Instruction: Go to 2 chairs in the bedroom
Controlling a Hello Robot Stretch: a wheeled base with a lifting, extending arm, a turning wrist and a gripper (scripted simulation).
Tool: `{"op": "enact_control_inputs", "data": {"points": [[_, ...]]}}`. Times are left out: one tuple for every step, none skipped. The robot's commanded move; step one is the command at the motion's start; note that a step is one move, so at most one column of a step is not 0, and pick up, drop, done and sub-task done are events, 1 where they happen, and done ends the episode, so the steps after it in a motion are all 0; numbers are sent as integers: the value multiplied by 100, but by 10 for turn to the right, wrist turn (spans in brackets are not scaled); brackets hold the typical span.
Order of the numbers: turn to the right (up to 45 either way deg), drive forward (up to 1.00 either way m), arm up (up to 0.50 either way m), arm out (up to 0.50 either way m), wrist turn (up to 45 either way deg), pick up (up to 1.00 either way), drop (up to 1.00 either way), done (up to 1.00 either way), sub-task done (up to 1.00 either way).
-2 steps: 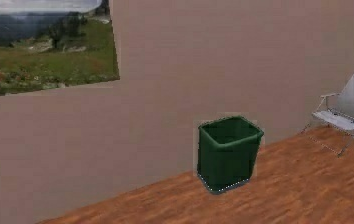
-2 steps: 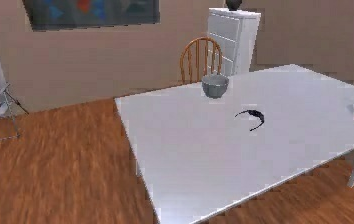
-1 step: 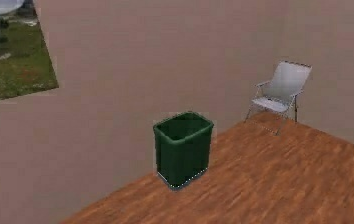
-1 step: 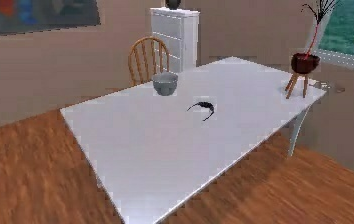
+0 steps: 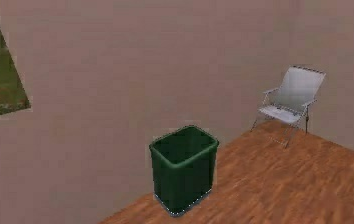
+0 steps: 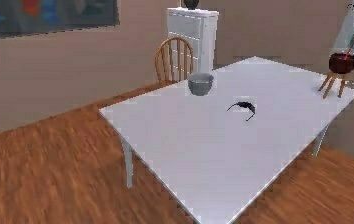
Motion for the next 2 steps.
{"op": "enact_control_inputs", "data": {"points": [[390,0,0,0,0,0,0,0,0],[0,100,0,0,0,0,0,0,0]]}}
